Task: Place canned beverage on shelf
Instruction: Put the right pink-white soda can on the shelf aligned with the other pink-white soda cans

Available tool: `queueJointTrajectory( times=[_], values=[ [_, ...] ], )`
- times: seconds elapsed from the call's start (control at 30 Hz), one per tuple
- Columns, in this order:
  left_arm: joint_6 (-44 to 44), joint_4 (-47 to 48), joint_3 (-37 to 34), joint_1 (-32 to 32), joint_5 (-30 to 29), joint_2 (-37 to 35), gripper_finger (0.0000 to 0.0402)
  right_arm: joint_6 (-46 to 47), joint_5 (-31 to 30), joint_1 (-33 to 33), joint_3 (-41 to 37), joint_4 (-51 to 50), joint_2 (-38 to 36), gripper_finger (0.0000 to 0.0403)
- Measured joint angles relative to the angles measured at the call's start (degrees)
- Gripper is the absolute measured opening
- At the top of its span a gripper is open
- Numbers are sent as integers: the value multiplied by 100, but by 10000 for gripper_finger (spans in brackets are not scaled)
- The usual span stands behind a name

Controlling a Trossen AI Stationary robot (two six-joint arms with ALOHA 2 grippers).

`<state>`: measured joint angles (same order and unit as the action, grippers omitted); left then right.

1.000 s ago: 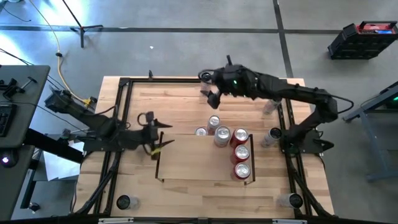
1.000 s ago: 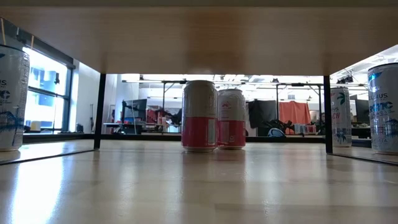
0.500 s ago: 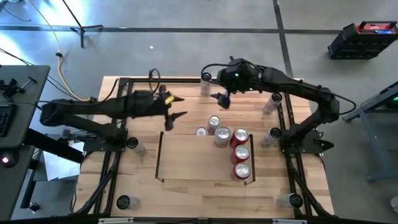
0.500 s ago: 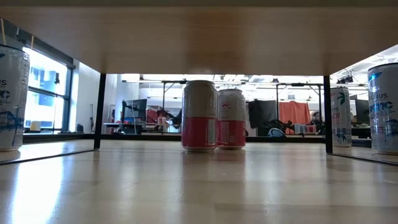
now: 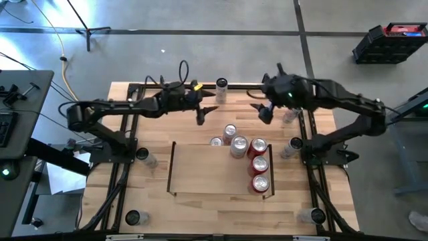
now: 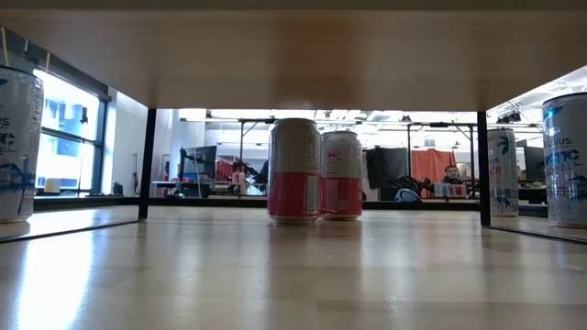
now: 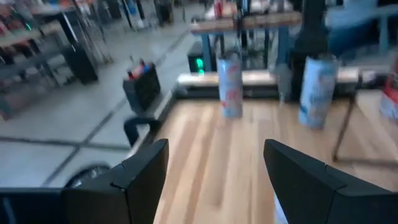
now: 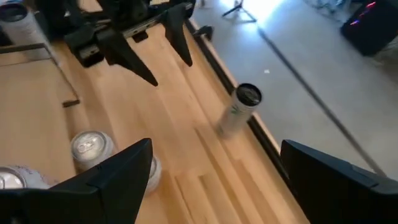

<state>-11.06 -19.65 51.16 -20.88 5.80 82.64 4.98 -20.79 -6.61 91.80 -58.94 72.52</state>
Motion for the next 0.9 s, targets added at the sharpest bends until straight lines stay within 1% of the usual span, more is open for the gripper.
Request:
queueJointTrajectory(
  times=[0.07, 0.1, 0.2, 0.27, 0.33, 0.43, 0.5, 0.57, 0.7, 0.8, 0.9],
  values=[
    [275, -343, 27, 32, 72, 199, 255, 129, -389, 272, -423, 173, -282, 341],
    [328, -326, 55, 31, 250, 296, 255, 205, -533, 411, -702, 377, -442, 341],
    [428, -180, 164, 17, 610, 605, 255, 292, -678, 773, -1761, 1224, -1031, 341],
    [520, -163, 244, 17, 689, 788, 255, 244, -685, 995, -2538, 2089, -1416, 341],
    [402, -72, 372, 15, 795, 986, 255, 42, -685, 1167, -3287, 3033, -1732, 341],
    [351, 383, 607, 12, 908, 1206, 264, -578, -721, 1397, -4236, 4401, -2031, 341],
    [337, 712, 817, -10, 924, 1297, 278, -912, -797, 1535, -4709, 5164, -2155, 341],
    [282, 935, 988, -16, 919, 1409, 295, -1139, -831, 1659, -5045, 5726, -2278, 341],
    [74, 1219, 1234, -12, 903, 1647, 332, -1417, -838, 1815, -5441, 6407, -2458, 341],
    [-90, 1220, 1266, 28, 907, 1652, 349, -1501, -843, 1841, -5522, 6568, -2507, 341],
    [-201, 1278, 1263, 28, 1070, 1667, 354, -1535, -857, 1841, -5488, 6555, -2506, 341]
  ],
)
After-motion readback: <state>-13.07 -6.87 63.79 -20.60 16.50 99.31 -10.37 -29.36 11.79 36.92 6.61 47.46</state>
